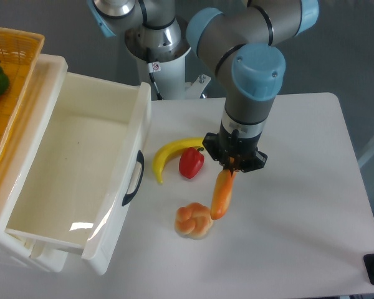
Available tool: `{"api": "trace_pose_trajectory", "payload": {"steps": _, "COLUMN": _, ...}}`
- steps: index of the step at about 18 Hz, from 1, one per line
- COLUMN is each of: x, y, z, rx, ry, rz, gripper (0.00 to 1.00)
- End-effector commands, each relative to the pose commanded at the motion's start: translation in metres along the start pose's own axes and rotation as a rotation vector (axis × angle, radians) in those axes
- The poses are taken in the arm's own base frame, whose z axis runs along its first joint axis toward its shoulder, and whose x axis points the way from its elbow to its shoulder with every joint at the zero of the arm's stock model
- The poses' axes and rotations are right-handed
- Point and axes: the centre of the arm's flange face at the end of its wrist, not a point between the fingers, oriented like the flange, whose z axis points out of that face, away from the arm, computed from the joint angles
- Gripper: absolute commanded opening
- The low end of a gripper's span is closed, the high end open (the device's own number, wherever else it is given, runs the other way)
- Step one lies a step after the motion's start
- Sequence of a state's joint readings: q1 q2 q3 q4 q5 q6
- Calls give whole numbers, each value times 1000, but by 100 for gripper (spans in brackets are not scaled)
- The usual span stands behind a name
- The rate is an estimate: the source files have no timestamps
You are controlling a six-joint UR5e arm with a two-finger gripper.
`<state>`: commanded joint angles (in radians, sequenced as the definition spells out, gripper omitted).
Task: Place the long bread in the upper white drawer
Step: 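Carry the long orange bread over the open white drawer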
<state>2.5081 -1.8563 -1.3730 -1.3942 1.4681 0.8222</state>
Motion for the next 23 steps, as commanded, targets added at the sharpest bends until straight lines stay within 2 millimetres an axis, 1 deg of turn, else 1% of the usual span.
{"api": "trace_pose_trajectory", "payload": {"steps": 3, "x": 18, "y": 5, "z": -23, "rx": 30, "ry": 25, "rz": -29, "gripper": 0}}
{"api": "trace_pose_trajectory", "payload": {"steps": 6, "x": 35, "y": 12, "z": -54, "rx": 72, "ry": 34, "rz": -41, "gripper": 0}}
{"api": "trace_pose_trajectory", "payload": {"steps": 10, "x": 57, "y": 14, "z": -89, "rx": 167, "ry": 63, "rz": -82, "gripper": 0}}
{"api": "trace_pose_trajectory", "payload": {"steps": 12, "x": 65, "y": 16, "z": -97, "rx": 170, "ry": 69, "rz": -108, "gripper": 0}}
{"api": "trace_pose_trajectory", "payload": {"steps": 14, "x": 78, "y": 12, "z": -104, "rx": 189, "ry": 83, "rz": -128, "gripper": 0}}
{"api": "trace_pose_trajectory", "payload": {"steps": 18, "x": 91, "y": 9, "z": -119, "rx": 248, "ry": 129, "rz": -193, "gripper": 0}}
{"api": "trace_pose_trajectory", "payload": {"steps": 20, "x": 97, "y": 9, "z": -125, "rx": 273, "ry": 148, "rz": -204, "gripper": 0}}
{"api": "trace_pose_trajectory", "payload": {"steps": 21, "x": 103, "y": 8, "z": -129, "rx": 280, "ry": 149, "rz": -199, "gripper": 0}}
{"api": "trace_pose_trajectory", "payload": {"steps": 23, "x": 115, "y": 3, "z": -130, "rx": 279, "ry": 154, "rz": -184, "gripper": 0}}
